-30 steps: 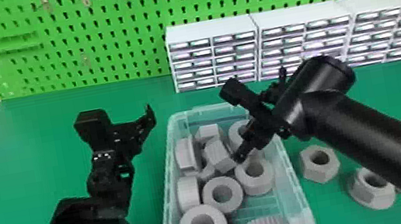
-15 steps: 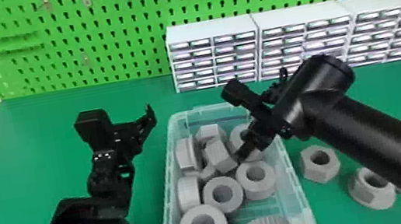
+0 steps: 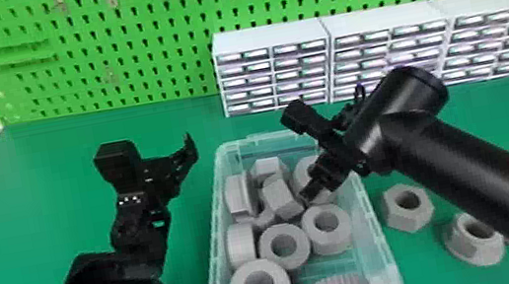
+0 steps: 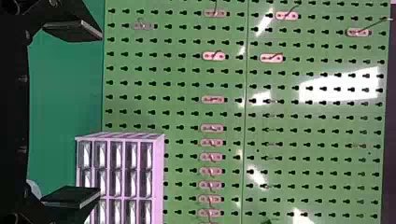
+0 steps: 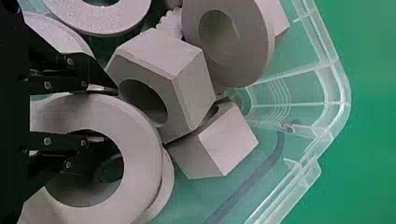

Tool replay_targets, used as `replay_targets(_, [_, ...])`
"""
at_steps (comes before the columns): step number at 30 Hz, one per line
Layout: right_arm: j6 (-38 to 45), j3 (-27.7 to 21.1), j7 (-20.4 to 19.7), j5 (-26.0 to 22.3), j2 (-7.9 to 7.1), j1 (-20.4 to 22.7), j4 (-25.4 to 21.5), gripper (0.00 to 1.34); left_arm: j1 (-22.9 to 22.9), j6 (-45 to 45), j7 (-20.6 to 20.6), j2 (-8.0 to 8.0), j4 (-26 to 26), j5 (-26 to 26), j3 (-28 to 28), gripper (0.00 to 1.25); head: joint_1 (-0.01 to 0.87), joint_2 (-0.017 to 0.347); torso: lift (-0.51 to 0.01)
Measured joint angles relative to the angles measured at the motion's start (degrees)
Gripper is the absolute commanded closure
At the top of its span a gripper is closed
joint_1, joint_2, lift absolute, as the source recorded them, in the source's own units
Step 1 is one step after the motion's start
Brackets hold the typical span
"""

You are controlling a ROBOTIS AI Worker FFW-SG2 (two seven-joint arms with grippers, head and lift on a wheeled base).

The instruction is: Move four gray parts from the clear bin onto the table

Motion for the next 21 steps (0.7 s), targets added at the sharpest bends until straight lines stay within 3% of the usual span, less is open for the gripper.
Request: replay_targets(21, [2.42,-1.87,-0.01,0.08,0.45,-0.93,-4.1,0.95,0.2,-0.13,0.0,0.01,0.0,0.0,-0.03,0.12,0.693,0.072,-0.052])
